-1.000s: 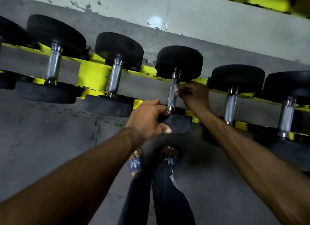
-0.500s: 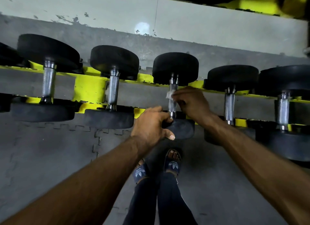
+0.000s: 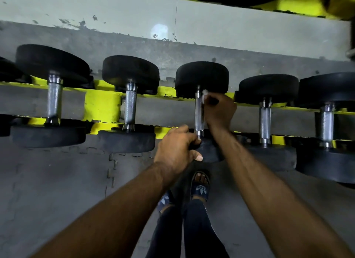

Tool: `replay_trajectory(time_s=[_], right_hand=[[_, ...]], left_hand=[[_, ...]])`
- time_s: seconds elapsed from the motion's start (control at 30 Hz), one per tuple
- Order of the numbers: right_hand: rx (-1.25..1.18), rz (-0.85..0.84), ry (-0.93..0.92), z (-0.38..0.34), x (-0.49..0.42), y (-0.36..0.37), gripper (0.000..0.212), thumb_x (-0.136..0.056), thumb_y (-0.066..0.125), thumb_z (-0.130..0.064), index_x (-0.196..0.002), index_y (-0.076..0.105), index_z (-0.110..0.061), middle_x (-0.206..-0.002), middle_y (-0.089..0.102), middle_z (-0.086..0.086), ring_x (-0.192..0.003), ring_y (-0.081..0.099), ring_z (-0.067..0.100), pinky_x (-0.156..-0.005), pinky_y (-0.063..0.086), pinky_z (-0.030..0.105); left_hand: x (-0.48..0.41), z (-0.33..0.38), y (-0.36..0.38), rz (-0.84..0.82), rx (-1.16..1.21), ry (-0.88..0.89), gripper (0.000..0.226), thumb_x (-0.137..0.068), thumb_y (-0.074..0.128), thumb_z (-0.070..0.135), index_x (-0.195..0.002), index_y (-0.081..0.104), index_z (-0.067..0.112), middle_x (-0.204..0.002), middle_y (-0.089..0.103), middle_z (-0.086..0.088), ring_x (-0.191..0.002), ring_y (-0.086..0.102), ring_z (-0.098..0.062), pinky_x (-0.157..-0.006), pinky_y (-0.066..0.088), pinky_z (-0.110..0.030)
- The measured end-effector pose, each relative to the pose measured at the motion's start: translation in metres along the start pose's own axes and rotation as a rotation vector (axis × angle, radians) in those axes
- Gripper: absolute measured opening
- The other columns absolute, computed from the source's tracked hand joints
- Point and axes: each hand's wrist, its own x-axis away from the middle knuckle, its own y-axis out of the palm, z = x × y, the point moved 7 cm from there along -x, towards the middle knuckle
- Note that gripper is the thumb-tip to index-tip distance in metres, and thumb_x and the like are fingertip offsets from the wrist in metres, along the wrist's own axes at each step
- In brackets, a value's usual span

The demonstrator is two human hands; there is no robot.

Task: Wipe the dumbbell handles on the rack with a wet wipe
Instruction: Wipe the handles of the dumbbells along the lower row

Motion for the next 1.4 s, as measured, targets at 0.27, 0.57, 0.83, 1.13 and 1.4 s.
replay_trajectory(time_s=[0.27, 0.57, 0.83, 1.13, 1.4], right_hand=[[-0.661, -0.425, 0.787, 0.044, 0.005, 0.052, 0.02, -0.097, 0.048, -0.016, -0.079, 0.053, -0.021, -0.054, 0.064, -0.01, -0.057, 0.061, 0.004, -0.057, 0.05, 0.022], [-0.28, -0.077, -0.082, 0.003, -0.002, 0.001, 0.013, -0.077, 0.074, -0.004, -0.085, 0.079, -0.013, -0.084, 0.076, 0.002, -0.078, 0.07, 0.012, -0.078, 0.056, 0.028], [0.653, -0.349, -0.933, -0.04, 0.032, 0.047, 0.012, -0.068, 0.065, 0.002, -0.08, 0.069, 0.001, -0.088, 0.068, 0.013, -0.103, 0.054, 0.038, -0.068, 0.053, 0.039], [0.745, -0.608, -0.909, -0.044, 0.02, 0.052, 0.011, -0.066, 0.072, 0.002, -0.076, 0.071, -0.002, -0.078, 0.066, 0.01, -0.096, 0.056, 0.035, -0.066, 0.051, 0.039], [0.578, -0.942, -0.898, -0.029, 0.042, 0.039, 0.013, -0.078, 0.053, -0.022, -0.069, 0.061, -0.018, -0.078, 0.057, 0.0, -0.077, 0.054, 0.025, -0.067, 0.05, 0.042]], left_hand=[[0.0, 0.001, 0.002, -0.011, -0.003, -0.019, 0.04, -0.072, 0.082, 0.042, -0.106, 0.072, 0.023, -0.091, 0.045, 0.01, -0.1, 0.047, -0.019, -0.069, 0.035, -0.028], [0.0, 0.001, 0.003, 0.008, -0.01, -0.014, 0.035, -0.072, 0.082, 0.04, -0.099, 0.07, 0.022, -0.087, 0.04, 0.01, -0.092, 0.039, -0.014, -0.069, 0.033, -0.029], [0.002, -0.002, 0.006, 0.042, 0.008, 0.0, 0.036, -0.07, 0.083, 0.038, -0.1, 0.072, 0.021, -0.09, 0.044, 0.009, -0.096, 0.044, -0.018, -0.07, 0.037, -0.03], [0.012, -0.008, 0.011, 0.14, 0.052, 0.033, 0.032, -0.073, 0.083, 0.034, -0.101, 0.074, 0.021, -0.093, 0.05, 0.008, -0.096, 0.049, -0.019, -0.075, 0.047, -0.032], [0.015, -0.007, 0.012, 0.158, 0.054, 0.015, 0.035, -0.074, 0.084, 0.033, -0.106, 0.074, 0.022, -0.098, 0.055, 0.003, -0.099, 0.051, -0.022, -0.078, 0.051, -0.036]])
